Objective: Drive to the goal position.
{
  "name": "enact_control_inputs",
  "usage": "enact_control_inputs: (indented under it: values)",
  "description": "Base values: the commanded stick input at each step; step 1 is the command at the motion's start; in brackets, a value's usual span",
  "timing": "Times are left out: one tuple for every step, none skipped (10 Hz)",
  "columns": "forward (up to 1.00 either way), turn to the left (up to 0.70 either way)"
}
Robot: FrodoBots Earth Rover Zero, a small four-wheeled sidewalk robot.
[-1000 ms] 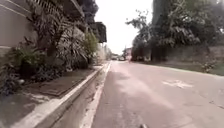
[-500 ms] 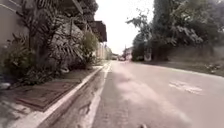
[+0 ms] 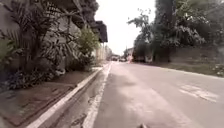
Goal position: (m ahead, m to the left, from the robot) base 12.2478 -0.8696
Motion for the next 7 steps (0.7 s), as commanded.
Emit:
enact_control_inputs:
  values:
    - [0.7,0.0]
    - [0.7,0.0]
    - [0.7,0.0]
    - [0.7,0.0]
    - [0.7,0.0]
    - [0.7,0.0]
    - [0.7,0.0]
